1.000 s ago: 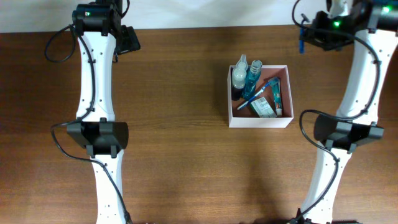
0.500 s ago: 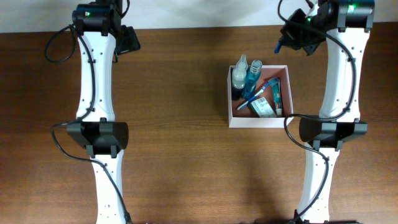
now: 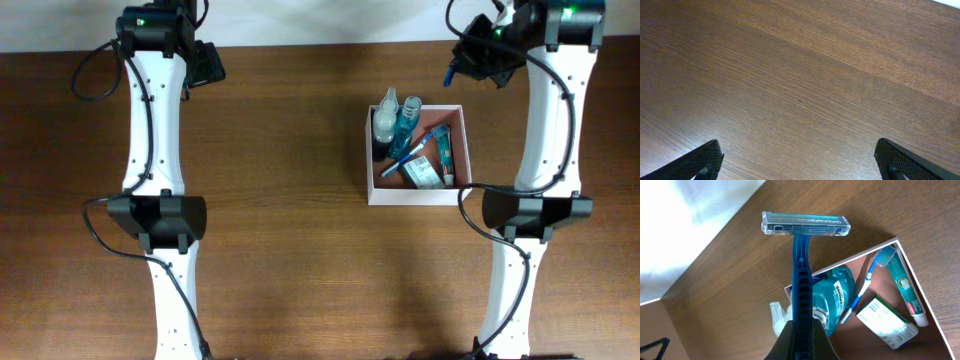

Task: Pack container
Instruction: 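Lift the razor and carry it left over the pink box, then lower the razor into the box and open the right gripper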

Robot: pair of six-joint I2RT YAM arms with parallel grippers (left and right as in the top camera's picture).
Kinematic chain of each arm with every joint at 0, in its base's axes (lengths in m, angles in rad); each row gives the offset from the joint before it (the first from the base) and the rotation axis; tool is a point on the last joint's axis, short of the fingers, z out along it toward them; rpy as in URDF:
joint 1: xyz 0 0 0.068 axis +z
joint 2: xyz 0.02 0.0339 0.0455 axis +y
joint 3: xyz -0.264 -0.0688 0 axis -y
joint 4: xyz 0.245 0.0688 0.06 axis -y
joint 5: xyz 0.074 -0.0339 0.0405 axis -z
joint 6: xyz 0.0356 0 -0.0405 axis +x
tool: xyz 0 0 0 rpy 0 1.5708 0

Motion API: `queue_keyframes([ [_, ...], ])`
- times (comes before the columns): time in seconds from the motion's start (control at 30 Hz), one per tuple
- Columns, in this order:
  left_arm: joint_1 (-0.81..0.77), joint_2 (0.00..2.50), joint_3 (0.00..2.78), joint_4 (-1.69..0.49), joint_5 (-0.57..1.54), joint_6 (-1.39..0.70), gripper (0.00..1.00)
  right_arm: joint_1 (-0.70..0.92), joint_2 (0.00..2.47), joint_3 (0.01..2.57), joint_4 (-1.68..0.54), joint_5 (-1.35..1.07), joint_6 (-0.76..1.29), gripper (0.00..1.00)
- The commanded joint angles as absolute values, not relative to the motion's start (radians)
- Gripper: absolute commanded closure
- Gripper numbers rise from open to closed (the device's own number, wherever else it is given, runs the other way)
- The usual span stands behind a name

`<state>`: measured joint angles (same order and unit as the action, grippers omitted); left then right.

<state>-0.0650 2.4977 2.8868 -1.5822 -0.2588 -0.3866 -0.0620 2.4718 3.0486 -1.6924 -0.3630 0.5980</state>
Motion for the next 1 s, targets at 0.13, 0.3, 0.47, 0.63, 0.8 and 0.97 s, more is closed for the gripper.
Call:
queue_keyframes([
  [0.13,-0.063,2.502,2.884,-1.580,-0.255,-0.397,0.01,-0.078,2.397,3.030,-1.699,-0.264,0.569,0.96],
  [0.3,-0.064,2.502,2.884,-1.580,-0.255,-0.396,0.00,-0.078,2.397,2.943,-1.699,-0.225,0.610,0.96],
  [0.47,-0.063,2.502,2.884,-1.580,-0.255,-0.397,0.01,-0.067,2.397,2.796,-1.699,-0.226,0.610,0.96],
  [0.63,-0.063,2.502,2.884,-1.580,-0.255,-0.396,0.00,-0.066,2.397,2.672,-1.699,-0.223,0.610,0.96],
  [0.8,-0.064,2.502,2.884,-1.580,-0.255,-0.396,0.01,-0.058,2.397,2.609,-1.699,-0.224,0.610,0.96],
  [0.97,-0.063,2.502,2.884,-1.580,-0.255,-0.397,0.01,-0.038,2.397,2.595,-1.699,-0.223,0.609,0.95],
])
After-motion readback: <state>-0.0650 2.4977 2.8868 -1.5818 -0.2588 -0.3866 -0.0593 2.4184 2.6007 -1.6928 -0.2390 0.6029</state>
